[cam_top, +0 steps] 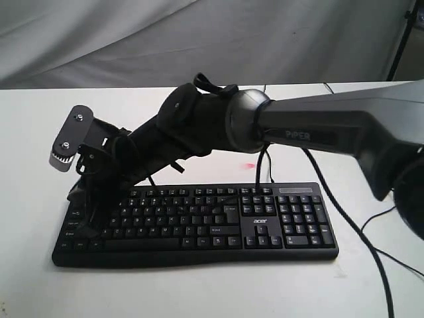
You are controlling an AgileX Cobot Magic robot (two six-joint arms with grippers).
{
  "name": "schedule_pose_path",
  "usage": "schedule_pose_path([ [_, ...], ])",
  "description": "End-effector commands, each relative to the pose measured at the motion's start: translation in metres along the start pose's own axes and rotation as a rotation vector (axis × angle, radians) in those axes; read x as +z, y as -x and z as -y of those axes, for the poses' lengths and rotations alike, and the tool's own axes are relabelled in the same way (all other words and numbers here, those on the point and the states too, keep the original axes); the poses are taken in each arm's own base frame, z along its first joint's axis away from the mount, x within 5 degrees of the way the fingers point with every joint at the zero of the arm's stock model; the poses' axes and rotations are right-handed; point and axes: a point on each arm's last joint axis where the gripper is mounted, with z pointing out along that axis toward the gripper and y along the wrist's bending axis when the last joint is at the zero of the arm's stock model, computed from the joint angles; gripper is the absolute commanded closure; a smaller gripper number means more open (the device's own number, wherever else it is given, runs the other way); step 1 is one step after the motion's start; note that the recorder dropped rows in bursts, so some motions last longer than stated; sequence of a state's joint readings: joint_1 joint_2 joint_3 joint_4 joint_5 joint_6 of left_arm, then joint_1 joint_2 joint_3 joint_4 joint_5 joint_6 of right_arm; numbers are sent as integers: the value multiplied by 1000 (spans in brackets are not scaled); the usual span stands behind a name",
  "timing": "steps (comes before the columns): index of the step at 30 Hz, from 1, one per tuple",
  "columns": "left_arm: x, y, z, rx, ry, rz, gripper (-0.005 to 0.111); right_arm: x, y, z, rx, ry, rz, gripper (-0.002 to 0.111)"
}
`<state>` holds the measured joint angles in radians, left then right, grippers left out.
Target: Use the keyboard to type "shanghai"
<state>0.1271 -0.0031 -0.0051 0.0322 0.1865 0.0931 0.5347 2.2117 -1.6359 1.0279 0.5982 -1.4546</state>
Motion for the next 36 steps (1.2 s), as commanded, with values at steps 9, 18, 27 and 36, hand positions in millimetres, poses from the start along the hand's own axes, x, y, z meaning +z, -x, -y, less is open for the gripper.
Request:
schedule_pose_path([
  [9, 1, -2, 0, -3, -5, -5, 106, 23, -7, 8, 15, 45, -71, 108],
  [18, 1, -2, 0, -3, -5, -5, 106, 24, -9, 8, -5, 33, -98, 108],
  [27, 1, -2, 0, -3, -5, -5, 106, 27, -11, 7, -31, 23, -116, 108],
  [36, 1, -2, 0, -3, -5, -5, 106, 33, -19, 8, -44, 21, -140, 108],
])
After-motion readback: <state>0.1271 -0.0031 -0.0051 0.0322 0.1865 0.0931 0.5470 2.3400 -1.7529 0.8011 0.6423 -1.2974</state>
